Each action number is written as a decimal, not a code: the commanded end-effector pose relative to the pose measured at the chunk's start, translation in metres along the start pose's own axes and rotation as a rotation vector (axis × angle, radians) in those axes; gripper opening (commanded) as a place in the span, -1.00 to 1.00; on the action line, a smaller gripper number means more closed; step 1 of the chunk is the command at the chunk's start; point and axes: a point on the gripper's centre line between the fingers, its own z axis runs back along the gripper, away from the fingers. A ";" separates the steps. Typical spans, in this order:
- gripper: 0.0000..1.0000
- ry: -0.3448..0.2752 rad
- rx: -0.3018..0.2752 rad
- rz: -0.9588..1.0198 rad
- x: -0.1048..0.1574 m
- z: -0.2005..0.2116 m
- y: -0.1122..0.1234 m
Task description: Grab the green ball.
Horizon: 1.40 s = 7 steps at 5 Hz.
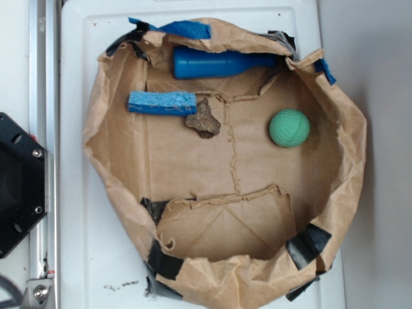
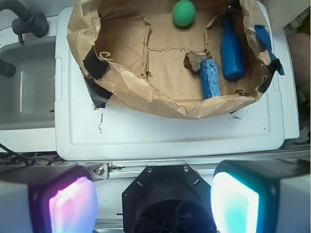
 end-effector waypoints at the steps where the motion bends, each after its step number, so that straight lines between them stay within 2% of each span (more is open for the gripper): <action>1: 1.00 0.000 0.000 0.000 0.000 0.000 0.000; 2: 1.00 -0.011 0.002 0.021 0.026 -0.007 0.005; 4: 1.00 -0.108 0.003 -0.014 0.060 -0.018 0.007; 5: 1.00 -0.105 0.058 -0.011 0.083 -0.032 0.009; 7: 1.00 -0.100 0.036 0.033 0.119 -0.084 0.029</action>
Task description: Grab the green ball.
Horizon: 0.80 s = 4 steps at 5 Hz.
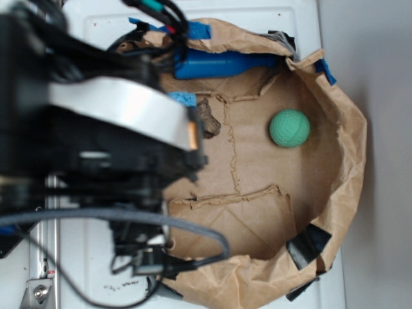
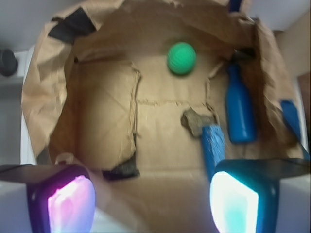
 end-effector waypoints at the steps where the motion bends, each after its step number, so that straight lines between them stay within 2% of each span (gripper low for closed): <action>1: 1.00 -0.038 -0.060 -0.038 0.037 -0.054 0.016; 2: 1.00 -0.038 -0.065 -0.024 0.054 -0.077 0.027; 3: 1.00 -0.023 -0.007 -0.049 0.063 -0.092 0.025; 4: 1.00 -0.024 -0.003 -0.067 0.071 -0.102 0.021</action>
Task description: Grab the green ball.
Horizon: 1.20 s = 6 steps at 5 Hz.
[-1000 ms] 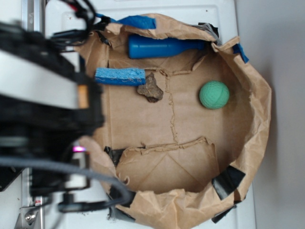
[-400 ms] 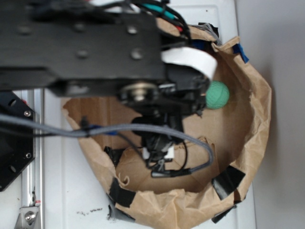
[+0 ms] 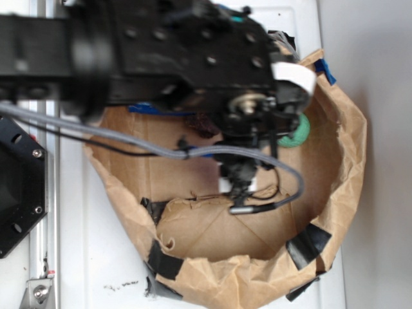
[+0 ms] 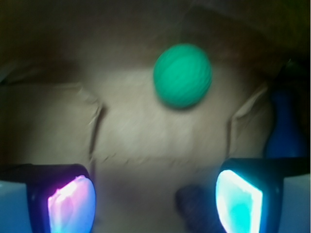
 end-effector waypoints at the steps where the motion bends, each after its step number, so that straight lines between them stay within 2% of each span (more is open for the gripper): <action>1: 1.00 -0.077 -0.004 -0.034 0.030 0.005 -0.010; 3: 1.00 -0.109 -0.034 -0.035 0.045 0.002 -0.017; 4: 1.00 -0.169 -0.010 -0.031 0.046 0.006 -0.017; 6: 1.00 -0.169 -0.010 -0.031 0.046 0.006 -0.017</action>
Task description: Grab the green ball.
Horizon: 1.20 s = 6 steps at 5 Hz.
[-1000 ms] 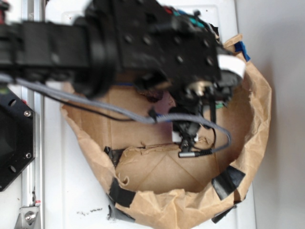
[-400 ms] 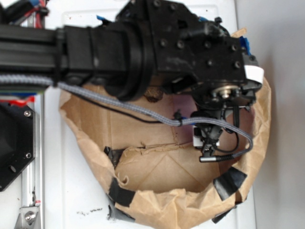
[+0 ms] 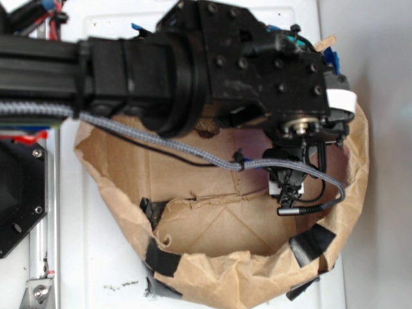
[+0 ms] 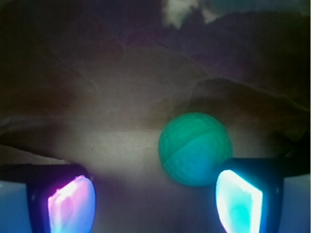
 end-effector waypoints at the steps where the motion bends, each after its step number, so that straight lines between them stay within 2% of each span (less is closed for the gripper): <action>1: 1.00 -0.070 0.002 -0.017 0.011 0.020 -0.007; 2: 1.00 -0.070 0.002 -0.017 0.011 0.020 -0.007; 3: 1.00 -0.087 0.052 -0.017 0.010 0.017 -0.001; 4: 1.00 -0.078 0.075 -0.014 0.008 0.015 0.005; 6: 1.00 -0.073 0.090 -0.002 0.002 0.017 0.010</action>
